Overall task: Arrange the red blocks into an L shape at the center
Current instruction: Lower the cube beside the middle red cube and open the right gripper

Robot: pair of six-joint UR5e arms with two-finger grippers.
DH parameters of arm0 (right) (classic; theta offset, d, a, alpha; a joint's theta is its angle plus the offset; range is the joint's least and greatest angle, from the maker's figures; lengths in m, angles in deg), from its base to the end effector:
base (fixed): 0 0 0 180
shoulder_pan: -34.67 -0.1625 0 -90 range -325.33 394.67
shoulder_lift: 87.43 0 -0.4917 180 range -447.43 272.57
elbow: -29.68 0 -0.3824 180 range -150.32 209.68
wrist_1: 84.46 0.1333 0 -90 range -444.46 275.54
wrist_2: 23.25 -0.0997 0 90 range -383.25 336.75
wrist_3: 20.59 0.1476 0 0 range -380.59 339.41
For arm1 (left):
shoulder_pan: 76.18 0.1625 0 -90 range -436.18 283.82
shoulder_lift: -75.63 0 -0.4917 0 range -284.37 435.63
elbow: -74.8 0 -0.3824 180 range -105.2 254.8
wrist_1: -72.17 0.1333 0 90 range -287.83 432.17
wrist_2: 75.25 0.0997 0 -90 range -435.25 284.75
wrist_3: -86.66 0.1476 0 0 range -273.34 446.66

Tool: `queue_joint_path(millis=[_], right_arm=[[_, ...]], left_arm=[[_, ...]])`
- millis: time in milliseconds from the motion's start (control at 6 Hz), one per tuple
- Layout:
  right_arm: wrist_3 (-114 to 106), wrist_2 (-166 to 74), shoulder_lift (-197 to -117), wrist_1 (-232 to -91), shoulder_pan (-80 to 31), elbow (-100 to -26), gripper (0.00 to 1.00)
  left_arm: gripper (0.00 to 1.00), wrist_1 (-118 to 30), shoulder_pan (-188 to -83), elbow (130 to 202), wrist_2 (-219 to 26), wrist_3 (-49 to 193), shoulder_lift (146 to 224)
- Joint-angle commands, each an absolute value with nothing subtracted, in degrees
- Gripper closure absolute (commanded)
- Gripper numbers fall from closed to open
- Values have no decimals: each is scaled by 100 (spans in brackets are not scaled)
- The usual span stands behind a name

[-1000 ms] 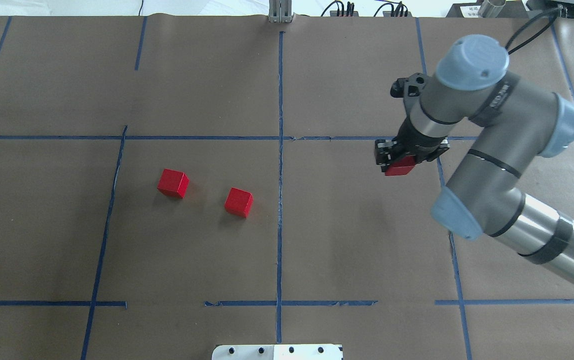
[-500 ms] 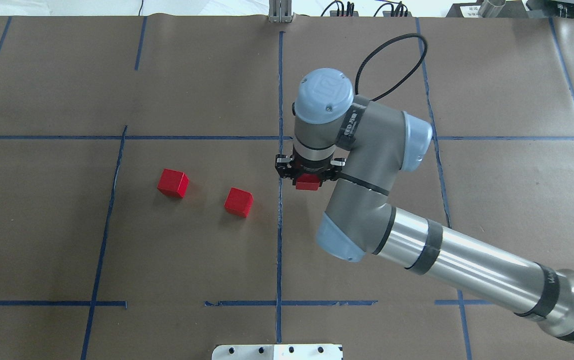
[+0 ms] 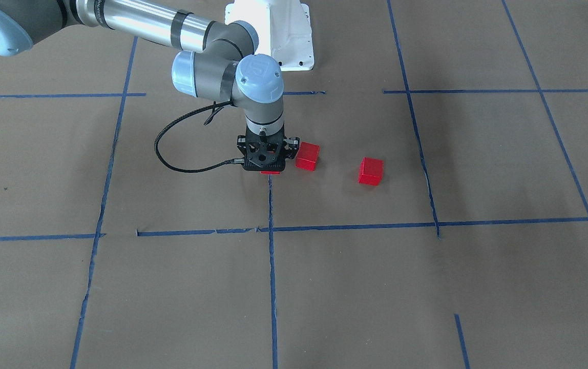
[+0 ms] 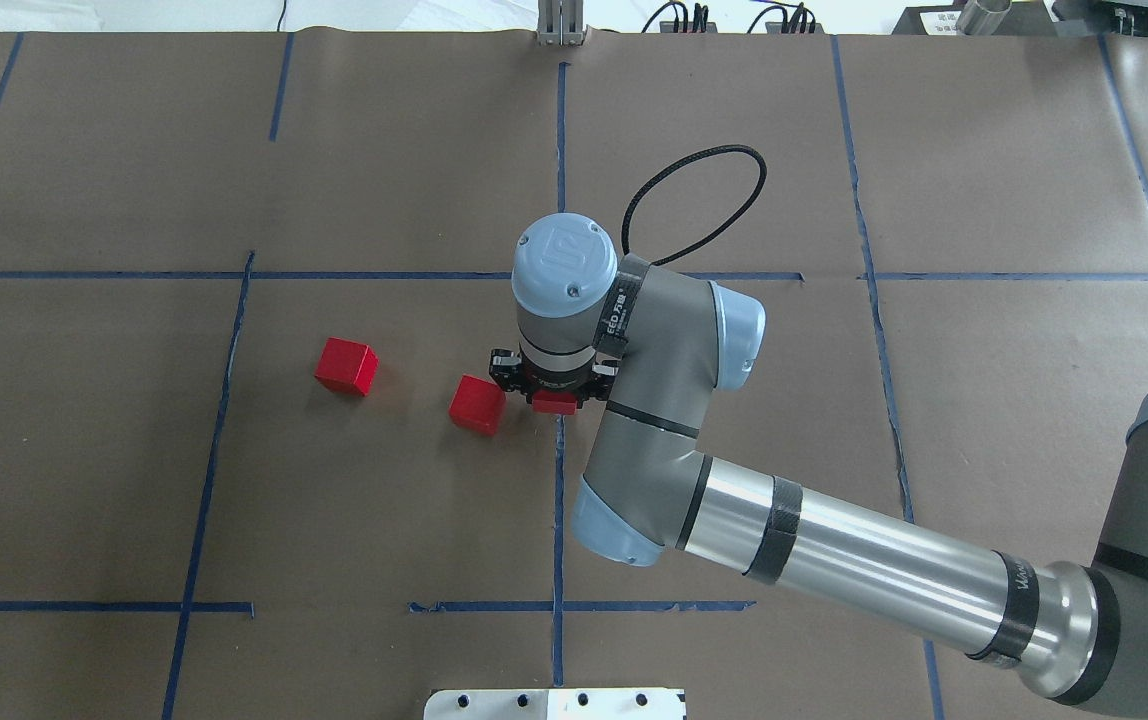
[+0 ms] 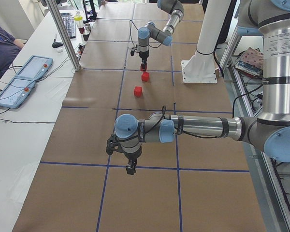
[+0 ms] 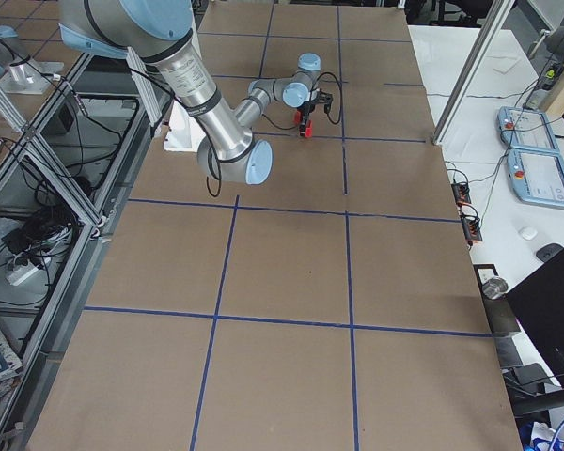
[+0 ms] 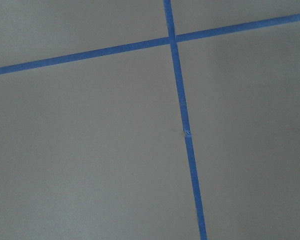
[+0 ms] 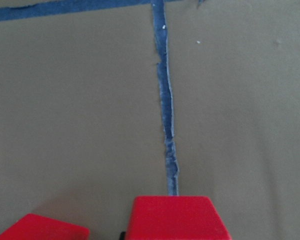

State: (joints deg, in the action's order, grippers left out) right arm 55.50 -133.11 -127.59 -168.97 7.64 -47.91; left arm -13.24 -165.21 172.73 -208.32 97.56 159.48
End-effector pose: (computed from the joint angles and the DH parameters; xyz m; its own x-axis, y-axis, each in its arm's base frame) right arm -0.7167 -0.4590 0.2810 0.6864 0.0964 0.7208 -0.0580 0.9953 -0.0778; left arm -0.0253 -0.4243 0.7521 0.7146 0.1681 -0.6790 -0.1548 0.9846 0.0808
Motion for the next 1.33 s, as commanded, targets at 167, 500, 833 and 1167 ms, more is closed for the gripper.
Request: queue_joint_path(millis=[167,500,833,1167], right_arm=[[5491,-13188,-12777,-16892,857,-4740,60],[5482,-13188,-12777,-16892,857,-4740,1],[5456,-13136,-12742,-16892,761,-4897,0],[4680,-13449,-12733,-17537,18,-5344,0]], left_arm=[[0,-1317,-16521,17245,-20832,9756,15948],[0,-1326,-16521,17236,-20832,9756,15948],[0,-1335,-16521,17245,-20832,9756,15948],[0,-1352,-16521,17288,-20806,9773,15957]])
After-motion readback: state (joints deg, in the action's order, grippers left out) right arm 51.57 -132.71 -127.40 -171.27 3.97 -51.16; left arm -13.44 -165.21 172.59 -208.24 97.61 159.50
